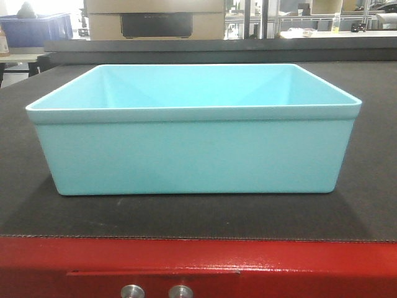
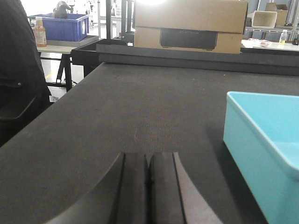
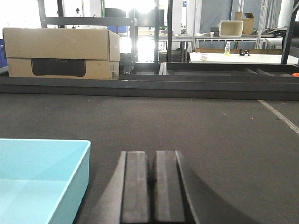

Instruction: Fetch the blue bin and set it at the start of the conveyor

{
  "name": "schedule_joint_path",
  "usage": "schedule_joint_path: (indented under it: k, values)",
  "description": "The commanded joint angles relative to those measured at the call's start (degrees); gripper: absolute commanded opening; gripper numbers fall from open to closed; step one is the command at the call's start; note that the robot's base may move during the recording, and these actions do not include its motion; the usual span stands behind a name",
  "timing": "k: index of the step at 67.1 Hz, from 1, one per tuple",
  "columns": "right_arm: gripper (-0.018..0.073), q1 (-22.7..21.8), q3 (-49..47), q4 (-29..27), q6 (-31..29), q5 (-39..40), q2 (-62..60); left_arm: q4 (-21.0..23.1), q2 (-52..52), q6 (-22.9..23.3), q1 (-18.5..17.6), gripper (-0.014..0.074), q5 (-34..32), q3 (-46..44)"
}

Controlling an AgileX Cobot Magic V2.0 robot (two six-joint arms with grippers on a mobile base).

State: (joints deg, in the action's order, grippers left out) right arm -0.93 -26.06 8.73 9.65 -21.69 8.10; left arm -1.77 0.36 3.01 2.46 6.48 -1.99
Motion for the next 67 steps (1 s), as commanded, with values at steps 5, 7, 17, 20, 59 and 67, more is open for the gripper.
schedule_joint_path:
  k: [5, 7, 17, 20, 59, 67]
  values:
    - [-0.0162, 0.02, 0.13, 0.57, -0.08, 1.27, -0.22, 0.42, -0.36, -0.06, -0.43, -0.0111, -4.52, 1.99]
    - [-0.0162, 0.02, 0.13, 0.57, -0.08, 1.27, -0.22, 0.42, -0.36, -0.06, -0.43, -0.0111, -4.35, 1.99]
    - [-0.0162, 0.02, 0.13, 0.57, -0.08, 1.27, -0.22, 0.42, -0.36, -0.06, -0.43, -0.0111, -4.50, 1.99]
    - [-0.0162, 0.02, 0.13, 0.57, -0.08, 1.27, -0.22, 0.42, -0.36, -0.06, -0.43, -0.0111, -4.50, 1.99]
    - [-0.0162, 0.02, 0.13, 0.75, -0.08, 1.45, -0.22, 0.42, -0.36, -0.06, -0.43, -0.0111, -4.50, 1.99]
    - [-0.0162, -1.47, 0.65, -1.46, -0.36, 1.61, -0.22, 0.42, -0.36, -0.06, -0.43, -0.0111, -4.50, 1.99]
